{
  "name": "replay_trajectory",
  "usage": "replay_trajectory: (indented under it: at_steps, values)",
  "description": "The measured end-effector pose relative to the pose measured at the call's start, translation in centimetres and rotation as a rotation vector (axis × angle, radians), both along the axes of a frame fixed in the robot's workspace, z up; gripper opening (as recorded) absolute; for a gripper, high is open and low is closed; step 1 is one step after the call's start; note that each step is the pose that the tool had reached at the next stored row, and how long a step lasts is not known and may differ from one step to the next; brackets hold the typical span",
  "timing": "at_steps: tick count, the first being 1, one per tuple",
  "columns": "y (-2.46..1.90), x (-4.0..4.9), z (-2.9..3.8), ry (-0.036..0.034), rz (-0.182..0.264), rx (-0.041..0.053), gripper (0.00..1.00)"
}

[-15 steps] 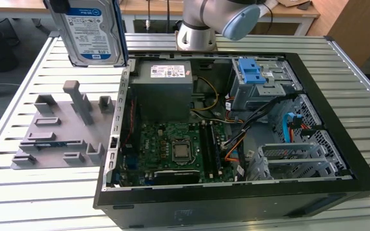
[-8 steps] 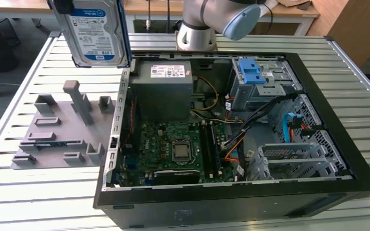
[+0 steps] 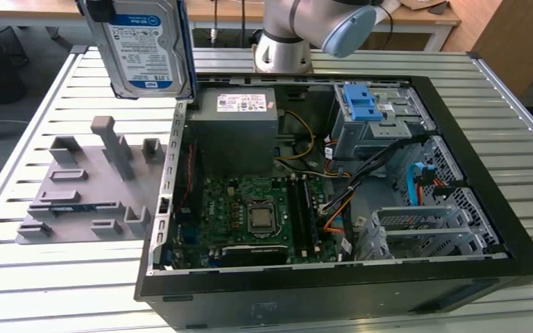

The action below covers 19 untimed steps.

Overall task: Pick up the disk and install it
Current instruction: 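Pick up the disk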

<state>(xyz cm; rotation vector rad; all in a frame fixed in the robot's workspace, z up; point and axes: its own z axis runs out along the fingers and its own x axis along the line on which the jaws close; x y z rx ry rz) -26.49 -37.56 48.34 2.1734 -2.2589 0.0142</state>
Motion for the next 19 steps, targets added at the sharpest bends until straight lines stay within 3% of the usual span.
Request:
replay_trajectory:
  at_steps: [19]
  values:
    - [-0.90, 2.47, 0.00, 0.0011, 0.000, 0.0000, 0.36]
